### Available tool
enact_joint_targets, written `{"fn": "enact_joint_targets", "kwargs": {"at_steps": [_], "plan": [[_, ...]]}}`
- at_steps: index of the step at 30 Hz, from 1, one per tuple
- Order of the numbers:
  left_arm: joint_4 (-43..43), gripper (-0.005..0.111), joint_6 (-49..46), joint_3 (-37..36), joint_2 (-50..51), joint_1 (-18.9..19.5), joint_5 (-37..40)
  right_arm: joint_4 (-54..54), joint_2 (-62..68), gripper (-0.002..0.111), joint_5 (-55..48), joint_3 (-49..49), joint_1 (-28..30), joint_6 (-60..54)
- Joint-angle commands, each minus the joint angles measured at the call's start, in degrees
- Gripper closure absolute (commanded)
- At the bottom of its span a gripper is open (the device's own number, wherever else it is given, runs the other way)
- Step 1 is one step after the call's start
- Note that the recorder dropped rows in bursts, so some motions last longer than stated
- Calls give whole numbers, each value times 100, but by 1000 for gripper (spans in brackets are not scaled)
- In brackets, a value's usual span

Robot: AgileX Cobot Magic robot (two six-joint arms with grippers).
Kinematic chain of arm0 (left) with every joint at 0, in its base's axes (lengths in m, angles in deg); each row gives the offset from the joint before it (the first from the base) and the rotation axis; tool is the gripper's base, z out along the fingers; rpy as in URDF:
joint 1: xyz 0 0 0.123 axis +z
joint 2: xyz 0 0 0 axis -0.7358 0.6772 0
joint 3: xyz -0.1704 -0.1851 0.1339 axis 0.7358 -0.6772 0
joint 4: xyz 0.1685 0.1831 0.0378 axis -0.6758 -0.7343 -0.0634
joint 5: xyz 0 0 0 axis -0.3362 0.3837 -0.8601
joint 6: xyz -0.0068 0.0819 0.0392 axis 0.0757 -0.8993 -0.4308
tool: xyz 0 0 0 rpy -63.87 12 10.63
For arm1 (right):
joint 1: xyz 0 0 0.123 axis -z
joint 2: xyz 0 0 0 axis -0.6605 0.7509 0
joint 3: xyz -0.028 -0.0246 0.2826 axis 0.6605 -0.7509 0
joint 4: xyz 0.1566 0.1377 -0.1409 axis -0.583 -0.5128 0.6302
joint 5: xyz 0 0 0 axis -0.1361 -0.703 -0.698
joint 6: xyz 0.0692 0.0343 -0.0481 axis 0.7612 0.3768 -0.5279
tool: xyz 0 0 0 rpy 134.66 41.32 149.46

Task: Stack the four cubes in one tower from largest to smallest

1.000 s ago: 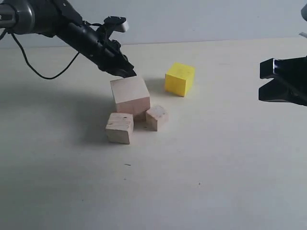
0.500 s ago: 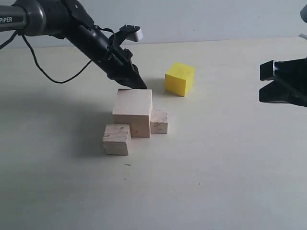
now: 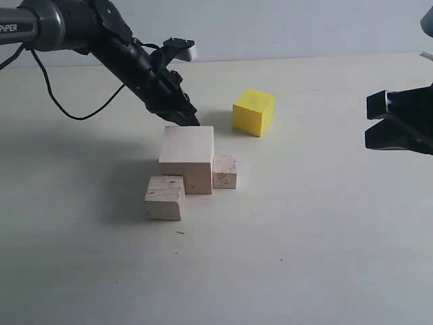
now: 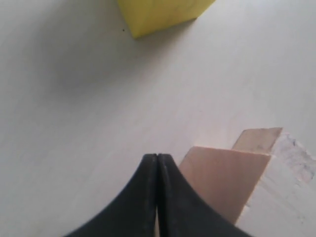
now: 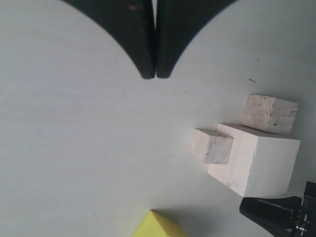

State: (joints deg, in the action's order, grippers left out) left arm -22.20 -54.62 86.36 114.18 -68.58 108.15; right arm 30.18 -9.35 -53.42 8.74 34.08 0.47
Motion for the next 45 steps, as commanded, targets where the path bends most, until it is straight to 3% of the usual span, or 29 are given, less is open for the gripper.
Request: {"fn": "enact_joint_targets", "kwargs": {"at_steps": [1, 5, 13, 21, 27, 35, 40, 45], "plan": [[-33, 107, 115, 26, 0, 5, -81, 35, 6, 108, -1, 42, -14, -75], [-468, 107, 462, 26, 0, 75, -171, 35, 6, 108, -1, 42, -14, -75], [-468, 107, 751, 26, -383, 428, -140, -172, 6, 108, 161, 42, -14, -264], [-504, 107, 952, -595, -983, 630, -88, -2192, 771, 108, 1029, 109, -14, -2355], [-294, 107, 1020, -1405, -1448, 662, -314, -3667, 2435, 108, 217, 983, -14, -3538], [-55, 107, 1009, -1929, -1472, 651, -325, -3910, 4128, 108, -394, 2104, -96, -3605], [9, 107, 998, -1929, -1472, 651, -325, -3910, 4934, 108, -378, 2814, -824, -3501], [44, 107, 1009, -1929, -1472, 651, -315, -3552, 5169, 108, -186, 3116, -976, -2996]]}}
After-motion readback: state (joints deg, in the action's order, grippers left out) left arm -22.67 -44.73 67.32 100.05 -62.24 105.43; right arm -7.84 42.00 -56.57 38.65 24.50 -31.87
